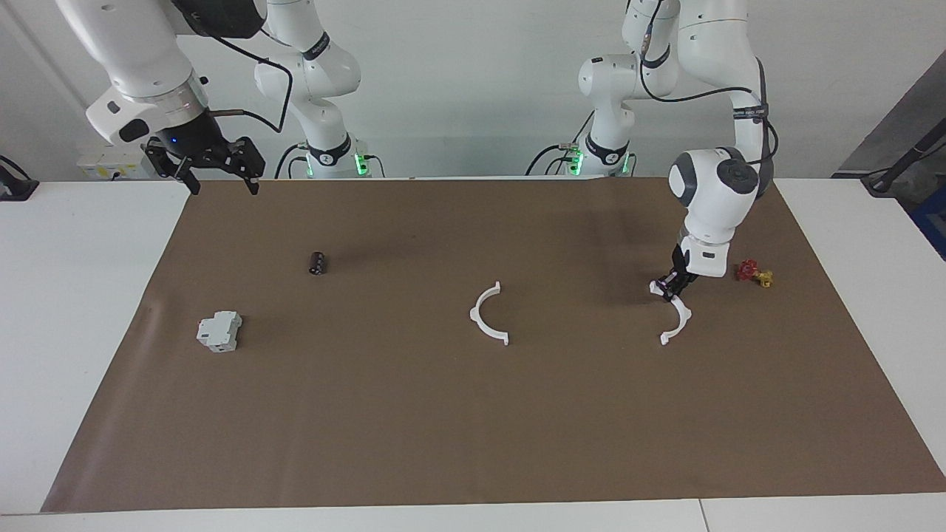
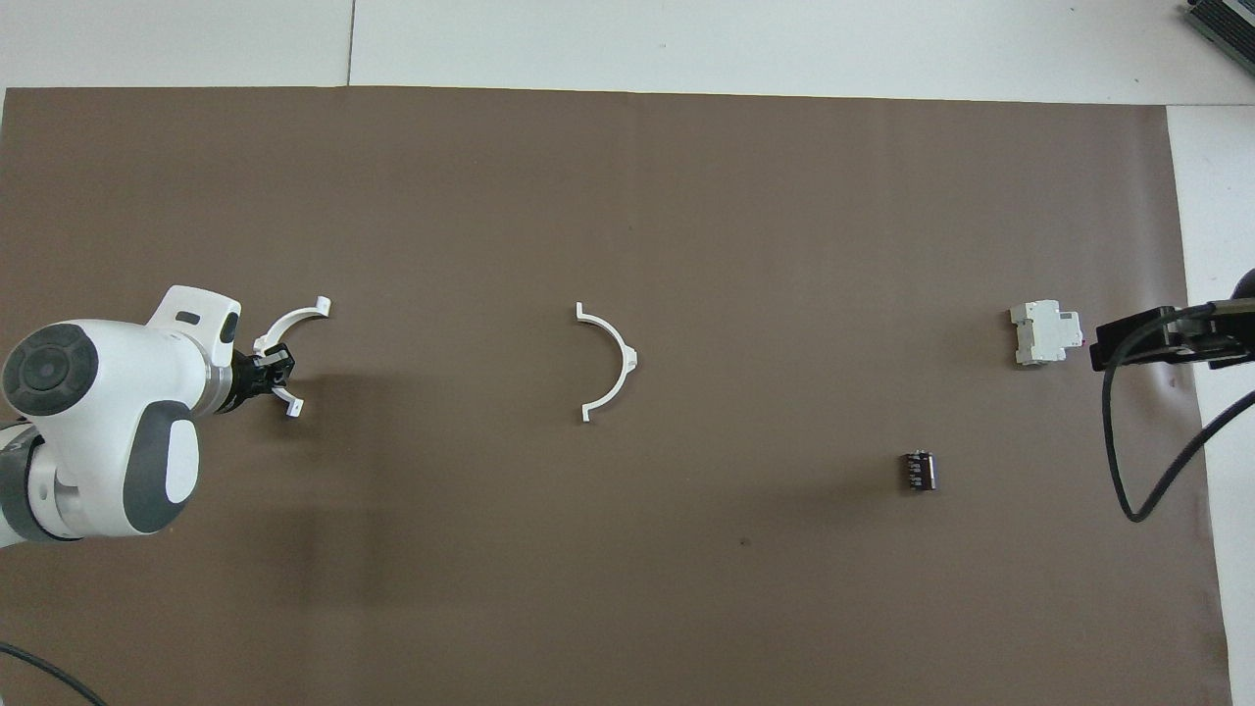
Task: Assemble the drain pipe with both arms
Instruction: 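Lift the half-ring with the left gripper toward the placed half-ring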
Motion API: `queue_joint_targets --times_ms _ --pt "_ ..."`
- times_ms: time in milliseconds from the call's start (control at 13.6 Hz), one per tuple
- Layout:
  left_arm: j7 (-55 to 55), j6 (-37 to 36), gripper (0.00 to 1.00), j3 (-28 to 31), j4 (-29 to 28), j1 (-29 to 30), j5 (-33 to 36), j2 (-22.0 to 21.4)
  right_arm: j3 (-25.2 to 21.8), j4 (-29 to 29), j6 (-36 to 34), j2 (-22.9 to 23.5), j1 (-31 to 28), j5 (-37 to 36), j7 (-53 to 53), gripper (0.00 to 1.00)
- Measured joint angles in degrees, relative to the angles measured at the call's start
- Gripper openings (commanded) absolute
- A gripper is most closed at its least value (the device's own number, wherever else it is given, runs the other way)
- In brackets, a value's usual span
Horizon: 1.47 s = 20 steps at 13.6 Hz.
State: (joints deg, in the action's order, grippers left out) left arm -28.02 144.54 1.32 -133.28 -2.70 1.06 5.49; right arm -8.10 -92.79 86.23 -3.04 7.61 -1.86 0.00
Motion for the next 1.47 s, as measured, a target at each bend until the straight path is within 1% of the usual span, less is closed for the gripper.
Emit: queue_joint_targets --times_ms 221,368,441,515,662,882,1029,1250,1471 --pt "0.0 0.0 0.00 -0.5 2.3 -0.4 0.0 0.2 0.0 0.0 0.0 -0.2 0.0 0.0 0.0 1.00" --pt "-0.8 -1.3 0.00 -0.7 5.7 -3.8 0.0 0.4 0.0 0.0 0.0 -0.3 0.0 0.0 0.0 1.00" --pt "-4.0 -3.1 0.00 -0.8 8.0 -6.7 -0.1 0.7 0.0 0.0 0.0 -0.3 0.0 0.0 0.0 1.00" --pt "-9.6 -4.5 0.00 -1.0 10.3 -9.8 -0.2 1.2 0.0 0.0 0.0 -0.3 0.0 0.0 0.0 1.00" --pt "-20.4 -5.3 0.00 -1.2 13.0 -16.1 -0.1 2.2 0.0 0.0 0.0 -0.3 0.0 0.0 0.0 1.00" --pt "-32.9 -5.4 0.00 -1.3 13.3 -24.4 -0.2 3.1 0.0 0.0 0.0 -0.3 0.0 0.1 0.0 1.00" --pt "-43.7 -5.0 0.00 -1.3 13.1 -27.8 -0.2 3.5 0.0 0.0 0.0 -0.3 0.0 0.1 0.0 1.00" --pt "-51.4 -4.8 0.00 -1.1 12.5 -28.8 -0.2 4.9 0.0 0.0 0.0 -0.3 0.0 0.1 0.0 1.00" --pt "-52.9 -2.9 0.00 -0.6 12.2 -28.7 -0.2 8.4 0.0 0.0 0.0 -0.3 0.0 0.1 0.0 1.00"
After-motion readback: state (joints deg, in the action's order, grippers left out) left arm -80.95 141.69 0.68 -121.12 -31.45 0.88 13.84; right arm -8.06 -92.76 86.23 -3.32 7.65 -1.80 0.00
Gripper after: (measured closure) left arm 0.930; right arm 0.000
